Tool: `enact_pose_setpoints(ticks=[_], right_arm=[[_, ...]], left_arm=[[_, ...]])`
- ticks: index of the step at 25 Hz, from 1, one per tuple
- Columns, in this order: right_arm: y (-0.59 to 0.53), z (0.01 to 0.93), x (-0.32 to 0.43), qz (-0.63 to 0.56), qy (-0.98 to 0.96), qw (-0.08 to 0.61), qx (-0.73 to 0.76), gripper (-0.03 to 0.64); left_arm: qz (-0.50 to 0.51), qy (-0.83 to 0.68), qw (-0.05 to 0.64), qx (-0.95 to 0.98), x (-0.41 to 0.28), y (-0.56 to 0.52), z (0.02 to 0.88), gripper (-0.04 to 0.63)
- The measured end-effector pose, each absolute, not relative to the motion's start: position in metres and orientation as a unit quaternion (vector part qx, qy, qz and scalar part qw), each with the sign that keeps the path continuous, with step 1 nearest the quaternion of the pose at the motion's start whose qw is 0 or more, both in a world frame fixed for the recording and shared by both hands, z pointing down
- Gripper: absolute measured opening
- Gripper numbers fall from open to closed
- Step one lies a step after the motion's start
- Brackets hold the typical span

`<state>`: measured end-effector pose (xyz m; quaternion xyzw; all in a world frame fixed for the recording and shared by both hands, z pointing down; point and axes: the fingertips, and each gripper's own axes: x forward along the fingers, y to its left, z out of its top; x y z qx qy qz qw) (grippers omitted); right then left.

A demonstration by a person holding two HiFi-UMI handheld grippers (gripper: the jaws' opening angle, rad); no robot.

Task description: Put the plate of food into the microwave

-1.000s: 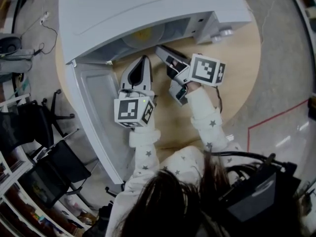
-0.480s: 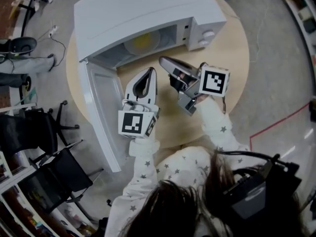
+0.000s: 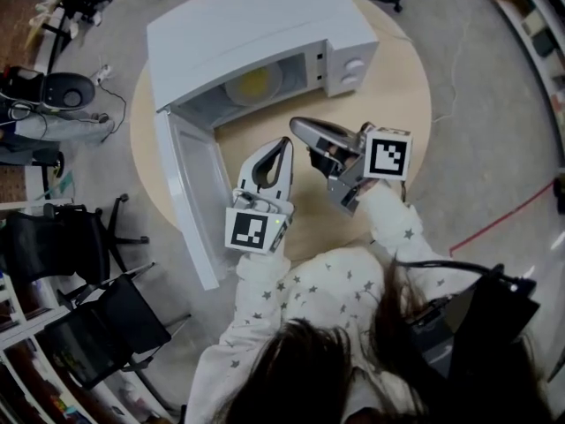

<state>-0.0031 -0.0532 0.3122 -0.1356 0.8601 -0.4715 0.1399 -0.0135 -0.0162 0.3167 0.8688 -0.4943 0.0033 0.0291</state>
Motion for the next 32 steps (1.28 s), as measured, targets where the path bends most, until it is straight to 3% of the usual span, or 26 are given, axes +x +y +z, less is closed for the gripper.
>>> enact_pose_setpoints(ticks=[7, 18, 32], right_arm=[[-0.032, 0.314, 0.01, -0.472, 0.861, 0.138, -0.128, 0.006], [-0.002, 0.315, 0.025, -0.468, 0.855, 0.192, -0.113, 0.006], [0.002, 0.31, 0.009, -0.46, 0.862, 0.184, -0.102, 0.006]], left_arm=[[-0.007, -0.468, 0.019, 0.884, 0.001, 0.005, 0.309, -0.005], [-0.04, -0.435, 0.025, 0.899, -0.004, 0.048, 0.298, -0.005], [-0.032, -0.43, 0.021, 0.902, -0.008, 0.047, 0.297, -0.005]])
